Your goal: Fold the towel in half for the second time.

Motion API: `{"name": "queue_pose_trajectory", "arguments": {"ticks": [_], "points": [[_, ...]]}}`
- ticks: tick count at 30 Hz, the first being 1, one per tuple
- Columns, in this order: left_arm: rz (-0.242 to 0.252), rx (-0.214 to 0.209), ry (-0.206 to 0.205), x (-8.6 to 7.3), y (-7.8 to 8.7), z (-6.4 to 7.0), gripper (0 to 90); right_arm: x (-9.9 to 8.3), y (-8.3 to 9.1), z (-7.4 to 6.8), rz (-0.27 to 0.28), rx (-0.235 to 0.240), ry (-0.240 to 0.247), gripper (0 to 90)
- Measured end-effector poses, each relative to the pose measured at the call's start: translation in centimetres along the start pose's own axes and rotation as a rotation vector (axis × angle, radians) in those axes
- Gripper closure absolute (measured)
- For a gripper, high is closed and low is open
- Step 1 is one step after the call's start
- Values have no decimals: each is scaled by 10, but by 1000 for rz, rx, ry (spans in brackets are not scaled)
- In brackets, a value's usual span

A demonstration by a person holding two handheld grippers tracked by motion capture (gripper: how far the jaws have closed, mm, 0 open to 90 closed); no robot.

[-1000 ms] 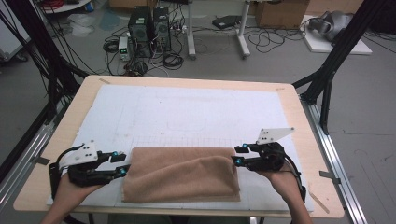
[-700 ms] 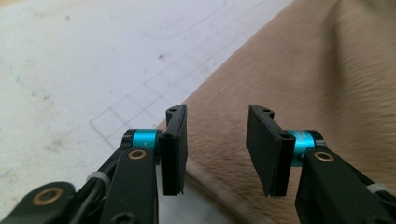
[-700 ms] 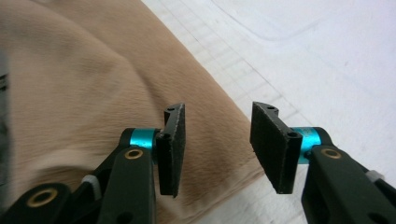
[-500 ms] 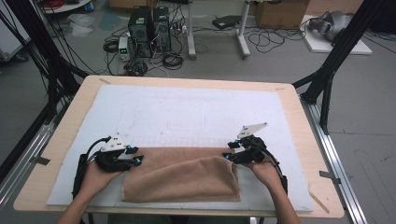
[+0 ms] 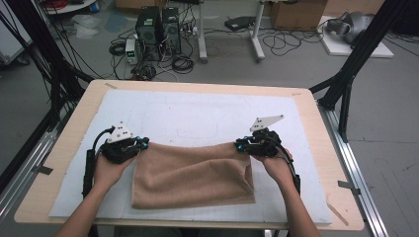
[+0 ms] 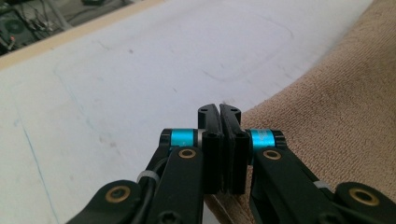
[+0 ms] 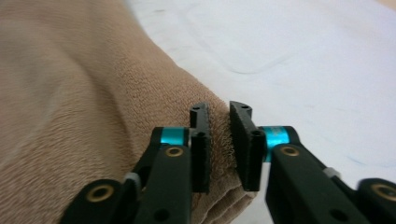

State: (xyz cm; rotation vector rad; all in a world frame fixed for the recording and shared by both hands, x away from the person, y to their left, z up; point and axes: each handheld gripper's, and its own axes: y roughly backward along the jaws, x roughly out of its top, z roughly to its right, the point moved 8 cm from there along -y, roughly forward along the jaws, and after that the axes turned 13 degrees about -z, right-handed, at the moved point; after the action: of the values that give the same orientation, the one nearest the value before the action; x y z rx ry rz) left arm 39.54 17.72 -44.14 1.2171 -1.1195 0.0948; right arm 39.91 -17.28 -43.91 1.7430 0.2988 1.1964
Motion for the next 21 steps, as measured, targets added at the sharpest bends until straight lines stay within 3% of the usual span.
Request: {"name": "queue_pose_trajectory", "arguments": {"ticks": [1,3,4,6,7,8,11,13,15,18,21], "points": [[8,22,18,2,-3,-3,858,-2,-4,8,-12,-19,-27,722],[3,-16,48,1,-5,-5,733,-9,-7,20,-30,-67,-72,638],[-3,-48,46,-1,-5,-2,698,-10,-6,21,-13,-54,-89,617],[-21,-115,17,-7,-6,5,667,-9,-2,16,23,-40,-57,595],[-38,-116,-5,-11,-8,8,663,-8,-1,13,35,-22,-33,581],[-53,-120,-20,-14,-10,10,661,-8,-3,9,27,3,-20,569],[-137,-195,-39,-27,-22,19,615,-12,-16,1,-35,40,13,529],[-183,-191,-64,-35,-29,25,606,-19,-27,-1,-88,29,32,537],[-162,-182,-79,-34,-29,27,696,-26,-38,-4,-126,13,57,640],[-164,-143,-97,-31,-29,28,829,-26,-39,-9,-104,6,80,825],[-104,-122,-69,-22,-20,24,851,-20,-27,-10,-64,2,75,847]]}}
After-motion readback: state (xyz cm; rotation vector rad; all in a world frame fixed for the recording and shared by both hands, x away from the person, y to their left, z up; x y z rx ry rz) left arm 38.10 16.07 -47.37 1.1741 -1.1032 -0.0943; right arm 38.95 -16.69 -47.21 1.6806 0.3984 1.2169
